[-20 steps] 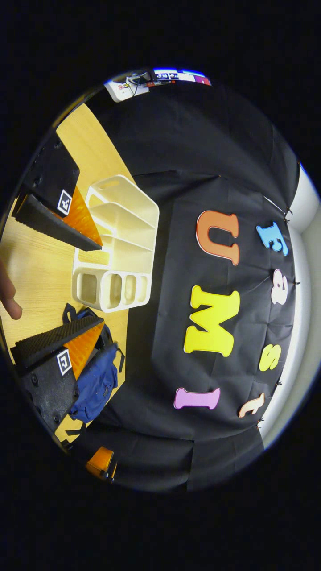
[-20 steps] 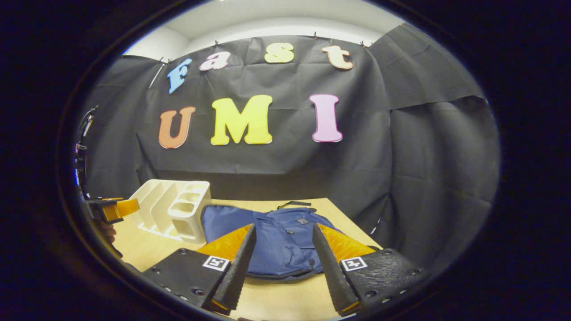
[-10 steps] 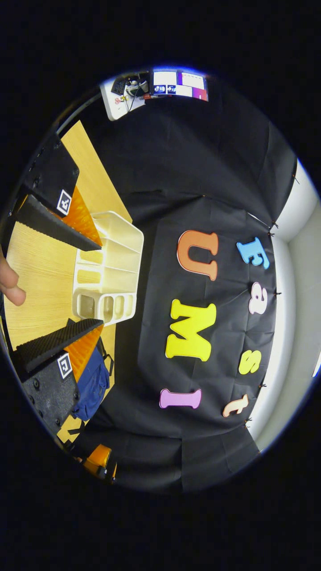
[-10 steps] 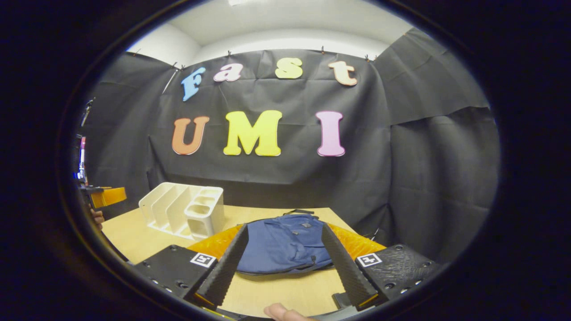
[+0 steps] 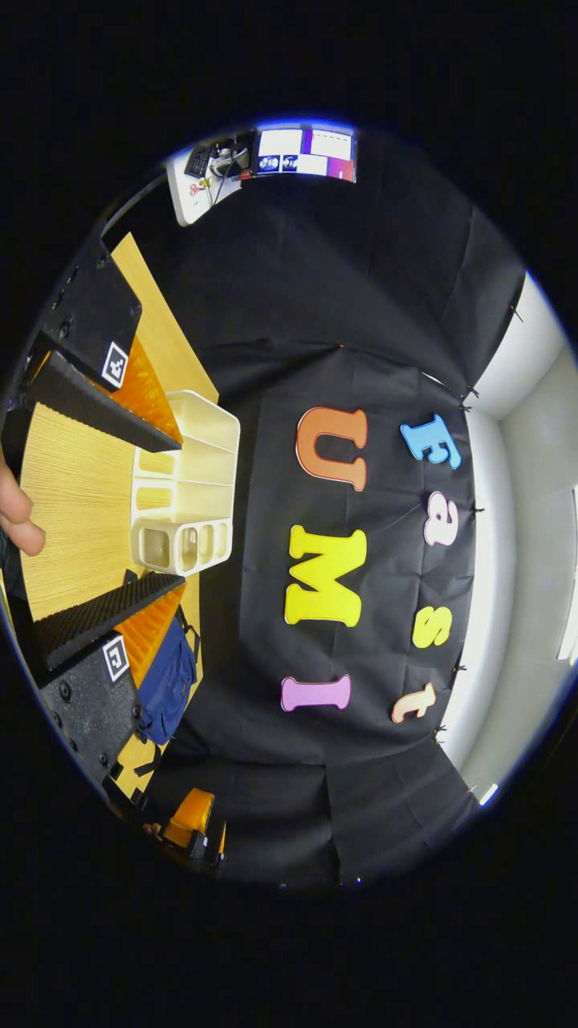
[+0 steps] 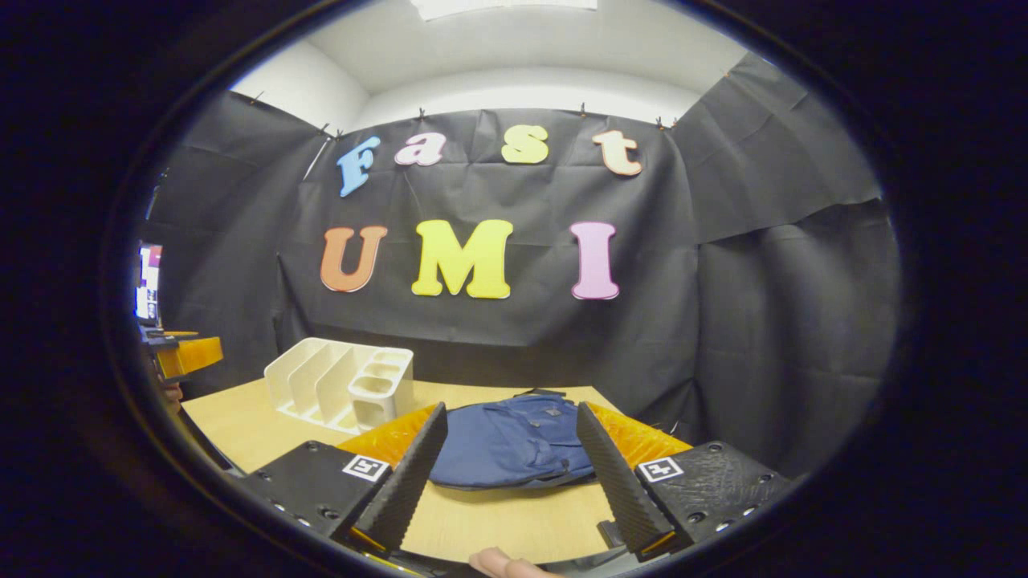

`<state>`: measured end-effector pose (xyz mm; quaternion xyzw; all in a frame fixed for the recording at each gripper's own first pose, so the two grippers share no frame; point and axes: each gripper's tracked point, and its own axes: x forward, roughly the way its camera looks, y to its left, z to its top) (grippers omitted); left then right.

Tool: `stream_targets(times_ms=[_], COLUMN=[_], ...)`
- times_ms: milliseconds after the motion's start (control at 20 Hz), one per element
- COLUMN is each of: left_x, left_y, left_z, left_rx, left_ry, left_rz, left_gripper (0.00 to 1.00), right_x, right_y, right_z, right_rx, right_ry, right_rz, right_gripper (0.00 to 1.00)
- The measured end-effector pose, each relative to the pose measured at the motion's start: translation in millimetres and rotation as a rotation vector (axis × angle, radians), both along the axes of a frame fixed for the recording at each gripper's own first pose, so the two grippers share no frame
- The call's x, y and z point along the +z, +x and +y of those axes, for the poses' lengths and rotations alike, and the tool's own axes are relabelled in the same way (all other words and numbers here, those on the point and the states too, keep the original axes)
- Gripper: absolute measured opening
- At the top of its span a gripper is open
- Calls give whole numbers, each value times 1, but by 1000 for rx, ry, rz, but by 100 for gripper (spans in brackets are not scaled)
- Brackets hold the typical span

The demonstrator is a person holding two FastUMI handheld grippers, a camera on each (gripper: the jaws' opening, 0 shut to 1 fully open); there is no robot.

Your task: Open the schoolbag, grab two books from the bookshelf and put them into the schoolbag.

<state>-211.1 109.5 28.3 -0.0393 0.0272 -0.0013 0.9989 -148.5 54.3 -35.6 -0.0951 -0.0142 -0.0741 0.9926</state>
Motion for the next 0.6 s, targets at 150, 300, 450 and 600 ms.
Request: stream_targets(times_ms=[150, 300, 450, 600], left_x=[-11, -24, -31, -42], left_y=[-5, -11, -4, 3], left_z=[-17, -21, -17, -27], left_rx=[-56, -77, -56, -62], left_ry=[-19, -19, -15, -18], left_rz=[16, 21, 47, 70], left_gripper=[95, 96, 96, 96], right_x=[-8, -7, -13, -14], right_y=[-1, -3, -3, 0], right_z=[6, 10, 18, 16], right_rx=[16, 9, 13, 0], right_ry=[2, -25, -42, -68], right_rz=[17, -8, -15, -25], right_gripper=[98, 97, 96, 95])
